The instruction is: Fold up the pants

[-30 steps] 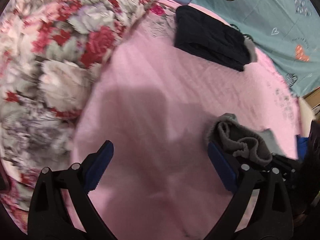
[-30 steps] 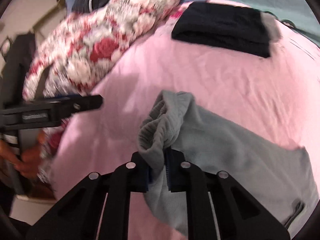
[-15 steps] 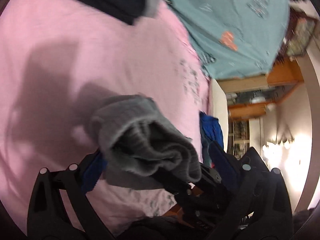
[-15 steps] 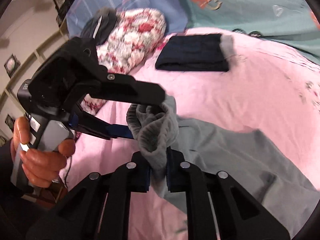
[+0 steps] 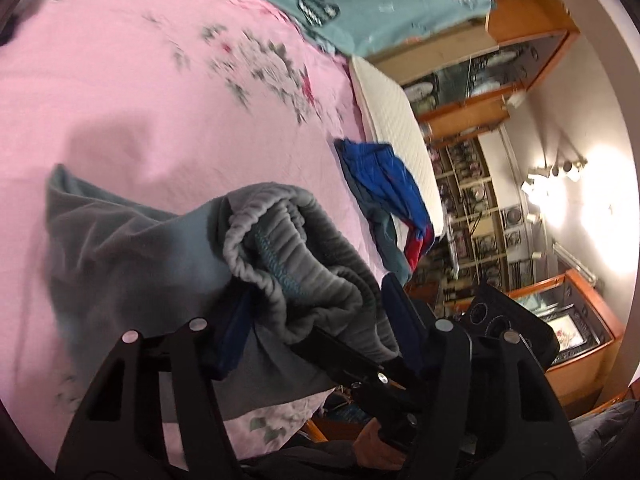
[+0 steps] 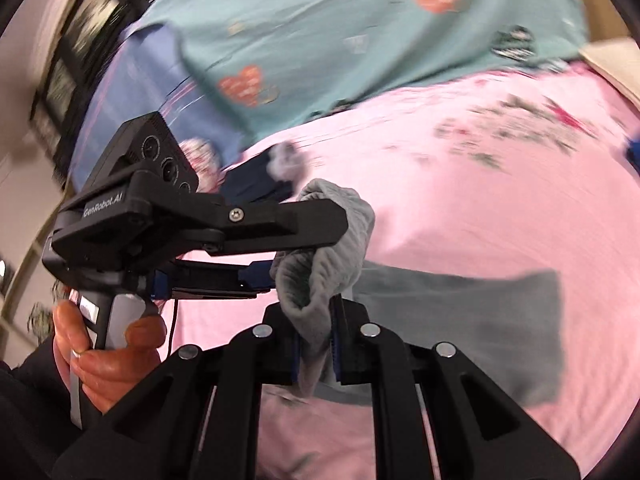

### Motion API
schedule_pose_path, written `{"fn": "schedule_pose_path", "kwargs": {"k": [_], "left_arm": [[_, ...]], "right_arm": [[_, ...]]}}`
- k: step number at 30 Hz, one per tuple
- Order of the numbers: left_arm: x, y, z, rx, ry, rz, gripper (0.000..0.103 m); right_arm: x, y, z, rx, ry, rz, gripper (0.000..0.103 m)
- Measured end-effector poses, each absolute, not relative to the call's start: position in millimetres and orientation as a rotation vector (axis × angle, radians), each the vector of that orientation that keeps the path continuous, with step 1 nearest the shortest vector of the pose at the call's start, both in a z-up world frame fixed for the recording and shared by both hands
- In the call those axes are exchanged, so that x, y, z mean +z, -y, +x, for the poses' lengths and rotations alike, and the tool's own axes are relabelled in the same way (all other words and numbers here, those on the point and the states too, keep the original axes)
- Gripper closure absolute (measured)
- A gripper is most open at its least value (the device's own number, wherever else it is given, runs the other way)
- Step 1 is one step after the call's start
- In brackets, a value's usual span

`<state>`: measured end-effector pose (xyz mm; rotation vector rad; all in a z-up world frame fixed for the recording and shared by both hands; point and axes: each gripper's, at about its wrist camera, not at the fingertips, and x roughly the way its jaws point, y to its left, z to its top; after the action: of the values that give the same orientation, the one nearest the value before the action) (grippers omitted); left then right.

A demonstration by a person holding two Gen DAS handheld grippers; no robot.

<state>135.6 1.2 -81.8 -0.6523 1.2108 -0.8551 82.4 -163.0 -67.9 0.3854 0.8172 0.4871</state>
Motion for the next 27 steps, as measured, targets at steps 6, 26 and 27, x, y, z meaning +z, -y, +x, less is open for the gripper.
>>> {"fn": "schedule_pose_path", "kwargs": {"k": [6,26,27], "left_arm": [[-119,89,135,-0.797,-1.306,-0.448,0.047],[-92,53,107,-0.509,-1.145,0.033,0.006],[-102,41,107,-0.473,-1.165,0.029,0.006]], "right_arm": [[-124,236,81,0.399,-0.911,0.560,0.091],[-113,294,70,0.288,-0.981,0.390,0.034],[-113,288,77,0.301,-0.973,0.378,0.033]]}}
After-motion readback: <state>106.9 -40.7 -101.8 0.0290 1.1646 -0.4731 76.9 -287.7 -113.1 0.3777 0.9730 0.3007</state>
